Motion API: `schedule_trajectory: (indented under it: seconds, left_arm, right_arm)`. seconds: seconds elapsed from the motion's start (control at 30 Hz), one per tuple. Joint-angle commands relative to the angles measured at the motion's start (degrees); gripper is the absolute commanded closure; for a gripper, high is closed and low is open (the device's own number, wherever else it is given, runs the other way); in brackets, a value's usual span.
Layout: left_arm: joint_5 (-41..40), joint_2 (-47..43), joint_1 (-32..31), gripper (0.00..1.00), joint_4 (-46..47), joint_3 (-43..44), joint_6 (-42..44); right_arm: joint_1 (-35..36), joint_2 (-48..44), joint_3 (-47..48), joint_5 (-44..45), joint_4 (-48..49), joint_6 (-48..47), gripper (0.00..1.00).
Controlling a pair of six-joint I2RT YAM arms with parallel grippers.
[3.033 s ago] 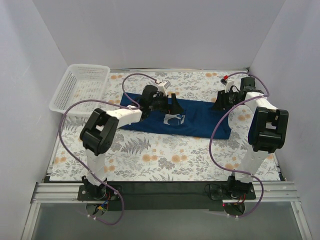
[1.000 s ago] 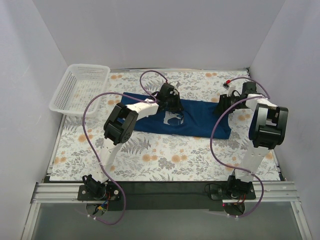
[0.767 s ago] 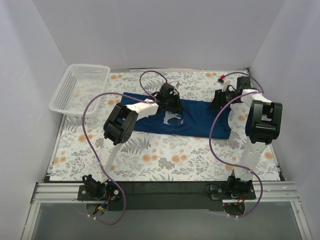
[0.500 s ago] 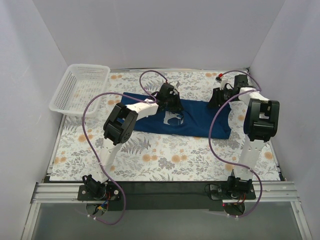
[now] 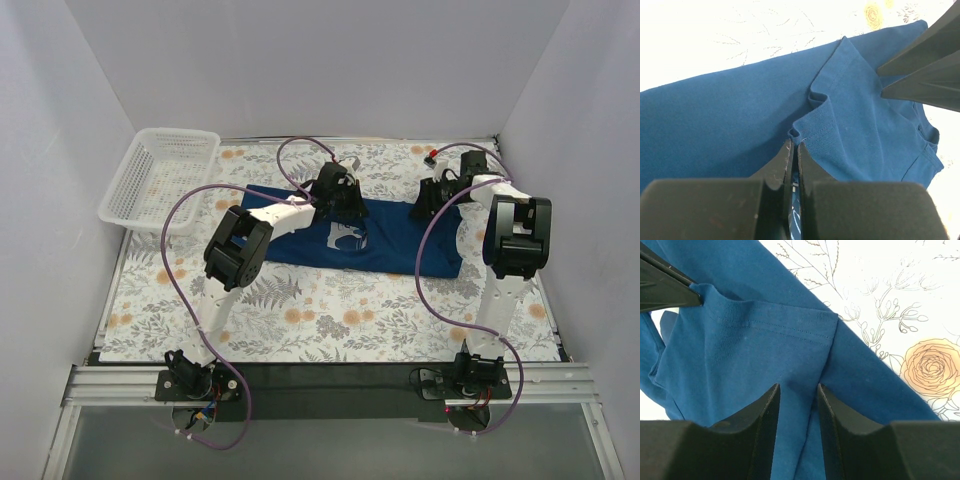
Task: Fold and stack the t-shirts
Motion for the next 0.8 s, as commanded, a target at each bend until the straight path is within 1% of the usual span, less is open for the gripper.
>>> schedule_trajectory:
  seconds: [0.0,0.2,0.3,0.33,0.4,0.43,0.63,0.77]
  left_arm:
    - [0.5,-5.2,0.7,1.0,0.5,0.3,0.8]
    - [0.8,-5.2,0.7,1.0,0.5,0.4,0.8]
    - [0.8,-5.0,0.8,1.0,0.5,0.5,0.7]
    - [1.0,-5.0,0.8,1.0,0.5,0.6,0.8]
    - [0.9,-4.9,0.9,1.0,0.5,0.5,0.8]
    - [0.8,-5.1,0.9,1.0,0.4,0.3,0.8]
    - [0.1,-5.2,1.2,1.0,0.2,-0.7,1.0]
    - [-0.4,-5.4,1.7,1.0,0.2,-1.4,1.1]
  right_arm:
    - [0.1,0.7,2.1,-0.4,0.0,0.6,0.64]
    - [0.1,1.7,2.5,-0.1,-0.2,0.8,0.68]
    - [0.1,1.8,2.6,-0.4,-0.3,0.9,0.75]
    - [0.1,1.8,2.6,-0.4,-0.3,0.9,0.79]
    - [0.1,1.5,2.6,-0.3,-0.2,0.8,0.84]
    - [0.1,1.3,2.6,-0.3,-0.1,0.8,0.87]
    - [0.1,-0.8,2.6,0.3,0.2,0.8,0.98]
    - [-0.2,-1.9,2.4,1.5,1.1,0.7,0.99]
